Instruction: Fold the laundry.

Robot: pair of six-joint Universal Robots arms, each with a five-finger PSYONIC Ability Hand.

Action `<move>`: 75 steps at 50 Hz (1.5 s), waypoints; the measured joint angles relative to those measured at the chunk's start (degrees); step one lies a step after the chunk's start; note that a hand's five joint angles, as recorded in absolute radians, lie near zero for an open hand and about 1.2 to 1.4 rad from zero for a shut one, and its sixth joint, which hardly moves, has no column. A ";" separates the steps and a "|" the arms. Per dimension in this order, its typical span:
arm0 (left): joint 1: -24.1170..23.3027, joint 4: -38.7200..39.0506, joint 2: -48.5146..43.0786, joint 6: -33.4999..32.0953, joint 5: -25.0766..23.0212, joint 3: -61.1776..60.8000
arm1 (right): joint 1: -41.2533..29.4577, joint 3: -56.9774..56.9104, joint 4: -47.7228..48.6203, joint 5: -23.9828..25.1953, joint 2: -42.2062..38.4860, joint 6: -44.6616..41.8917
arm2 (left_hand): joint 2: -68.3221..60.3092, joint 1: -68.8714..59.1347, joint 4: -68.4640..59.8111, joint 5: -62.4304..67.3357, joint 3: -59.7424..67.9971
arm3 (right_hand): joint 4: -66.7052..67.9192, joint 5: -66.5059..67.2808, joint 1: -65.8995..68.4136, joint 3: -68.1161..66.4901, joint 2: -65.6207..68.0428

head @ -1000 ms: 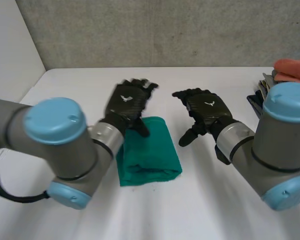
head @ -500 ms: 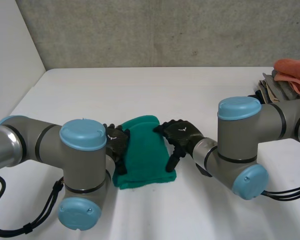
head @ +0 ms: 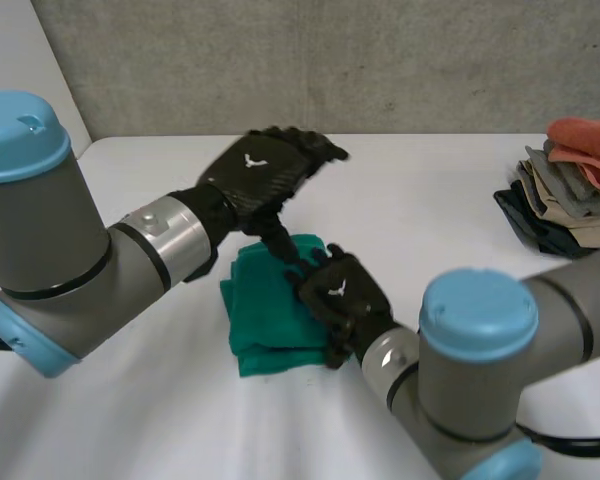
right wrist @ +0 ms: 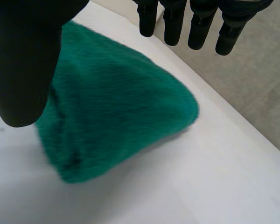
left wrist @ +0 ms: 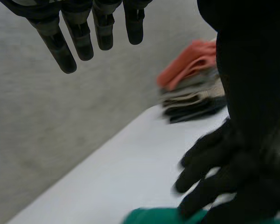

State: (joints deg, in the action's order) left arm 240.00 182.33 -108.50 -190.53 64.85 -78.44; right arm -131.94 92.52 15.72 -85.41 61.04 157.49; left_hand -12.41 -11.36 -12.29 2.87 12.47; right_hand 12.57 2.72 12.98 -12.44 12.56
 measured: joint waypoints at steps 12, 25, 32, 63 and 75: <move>0.48 -3.08 -0.13 1.94 -6.97 -0.46 | -1.54 3.38 13.38 1.25 -5.74 -2.73 | 0.00 0.00 0.00 0.00 0.00 | 0.00 0.00 0.00 -0.02 0.00; 0.54 -2.85 -0.22 2.05 -6.11 -0.58 | -1.42 -1.28 13.81 0.89 -10.69 -7.88 | 0.00 0.00 0.00 0.00 0.00 | 0.00 0.01 0.02 -0.02 0.01; 0.55 -2.85 -0.21 2.10 -6.12 -0.58 | -1.39 -3.05 13.78 0.85 -11.92 -7.87 | 0.00 0.00 0.00 0.00 0.00 | 0.11 0.23 0.20 -0.18 0.15; 5.50 -2.02 5.82 5.73 -6.05 0.04 | 8.10 -18.30 20.26 1.07 -6.09 -3.78 | 0.00 0.00 0.00 0.00 0.00 | 56.00 49.47 45.39 -53.38 52.91; 6.07 0.01 7.28 9.83 -6.32 -0.84 | 30.17 -29.72 21.76 5.90 0.97 4.32 | 0.00 0.00 0.00 0.00 0.00 | 56.19 49.47 45.39 -53.87 52.91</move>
State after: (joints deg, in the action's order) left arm 246.07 182.34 -101.22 -180.71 58.53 -79.28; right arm -101.76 62.80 37.48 -79.51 62.01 161.81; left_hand -12.41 -11.36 -12.29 2.87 12.48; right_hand 68.76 52.19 58.37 -66.31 65.47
